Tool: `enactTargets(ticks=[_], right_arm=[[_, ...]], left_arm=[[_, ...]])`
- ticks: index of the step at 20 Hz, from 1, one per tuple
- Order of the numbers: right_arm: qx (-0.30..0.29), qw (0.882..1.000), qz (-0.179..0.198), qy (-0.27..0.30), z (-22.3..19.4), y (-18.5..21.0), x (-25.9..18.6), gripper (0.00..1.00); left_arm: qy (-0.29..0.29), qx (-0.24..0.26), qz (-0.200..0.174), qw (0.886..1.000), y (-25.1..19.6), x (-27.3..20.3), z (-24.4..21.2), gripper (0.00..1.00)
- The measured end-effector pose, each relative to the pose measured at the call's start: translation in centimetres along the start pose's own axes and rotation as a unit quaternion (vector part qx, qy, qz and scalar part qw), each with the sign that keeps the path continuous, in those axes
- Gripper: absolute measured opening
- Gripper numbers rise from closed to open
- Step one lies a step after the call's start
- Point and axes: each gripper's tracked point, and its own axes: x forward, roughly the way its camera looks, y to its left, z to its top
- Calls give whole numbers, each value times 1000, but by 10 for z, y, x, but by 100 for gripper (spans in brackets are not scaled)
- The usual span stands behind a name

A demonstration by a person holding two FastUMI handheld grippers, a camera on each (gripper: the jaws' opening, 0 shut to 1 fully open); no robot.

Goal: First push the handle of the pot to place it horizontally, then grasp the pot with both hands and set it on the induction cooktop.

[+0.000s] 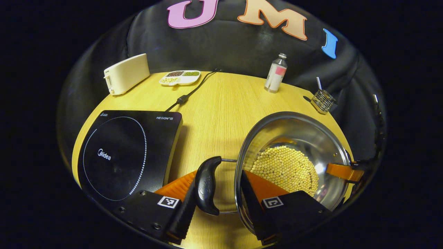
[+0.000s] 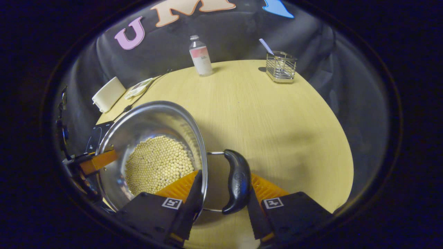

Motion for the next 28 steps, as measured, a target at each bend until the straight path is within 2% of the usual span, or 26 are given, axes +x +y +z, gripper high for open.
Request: enactTargets(ticks=[2,4,6,10,11,12,16,17,18,19,20,21,22,24,25,26,27,28], right_arm=[[0,1000,0,-2,1,1,1,70],[1,1000,0,-3,2,2,1,60],[4,1000,-2,-2,3,2,0,56],[4,1000,-5,0,2,3,0,55],[5,1000,-6,0,3,2,-1,60],[5,1000,-7,-1,3,2,-1,55],[16,1000,-5,-8,14,4,-14,55],[19,1000,-5,-12,13,5,-3,48],[14,1000,-4,-11,14,5,-2,48],[12,1000,-4,-10,12,4,-2,54],[12,1000,-2,-7,11,3,-2,48],[13,1000,-1,-6,11,4,-2,48],[12,1000,0,-8,12,4,-2,54],[11,1000,2,-6,11,5,-1,54],[13,1000,4,-9,13,5,-2,48],[13,1000,5,-12,16,7,-2,48],[17,1000,6,-16,18,8,-3,54],[18,1000,8,-18,21,9,-5,54]], left_arm=[[-1,-2,0,1000,0,0,0,71],[1,-5,-2,1000,0,0,0,69],[4,-6,-4,1000,0,0,-1,69],[9,-5,-10,1000,0,0,-1,64],[9,-4,-9,1000,0,0,0,64],[9,-3,-8,1000,-1,0,0,64],[13,-12,-8,1000,0,0,0,64],[11,-14,-10,1000,-1,-1,0,65],[13,-15,-10,1000,-2,0,0,63],[13,-15,-9,1000,-1,1,-1,63],[10,-14,-9,1000,-1,0,1,63],[12,-12,-9,1000,0,1,0,63],[11,-12,-8,1000,-1,1,0,63],[8,-9,-5,1000,0,-1,4,65],[1,-4,-4,1000,0,-2,7,62],[-5,1,-2,1000,0,-4,12,62],[-8,3,-2,1000,1,-6,15,62],[-8,0,-1,1000,1,-8,17,62]])
